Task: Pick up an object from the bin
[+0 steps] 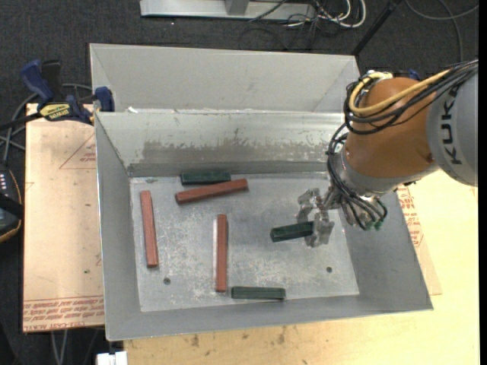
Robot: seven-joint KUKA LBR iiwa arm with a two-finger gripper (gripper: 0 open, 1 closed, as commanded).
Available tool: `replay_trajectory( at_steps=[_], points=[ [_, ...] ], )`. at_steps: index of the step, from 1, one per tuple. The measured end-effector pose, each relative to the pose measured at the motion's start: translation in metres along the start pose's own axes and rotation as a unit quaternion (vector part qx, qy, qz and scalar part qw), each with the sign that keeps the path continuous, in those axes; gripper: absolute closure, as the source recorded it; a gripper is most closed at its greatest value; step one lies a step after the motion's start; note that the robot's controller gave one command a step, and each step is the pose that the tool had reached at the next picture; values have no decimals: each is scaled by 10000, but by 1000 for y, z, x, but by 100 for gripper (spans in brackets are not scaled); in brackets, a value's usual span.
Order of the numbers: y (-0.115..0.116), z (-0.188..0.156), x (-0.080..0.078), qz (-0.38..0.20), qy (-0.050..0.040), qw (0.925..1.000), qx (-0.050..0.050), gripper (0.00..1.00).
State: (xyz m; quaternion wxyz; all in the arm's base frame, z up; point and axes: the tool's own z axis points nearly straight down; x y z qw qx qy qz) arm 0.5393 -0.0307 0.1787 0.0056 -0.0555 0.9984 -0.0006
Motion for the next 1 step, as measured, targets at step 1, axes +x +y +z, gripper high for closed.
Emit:
replay_trajectory(
  at_steps=[1],
  points=[
    [11, -42, 8, -137, 18, 9999, -9, 100]
  ],
)
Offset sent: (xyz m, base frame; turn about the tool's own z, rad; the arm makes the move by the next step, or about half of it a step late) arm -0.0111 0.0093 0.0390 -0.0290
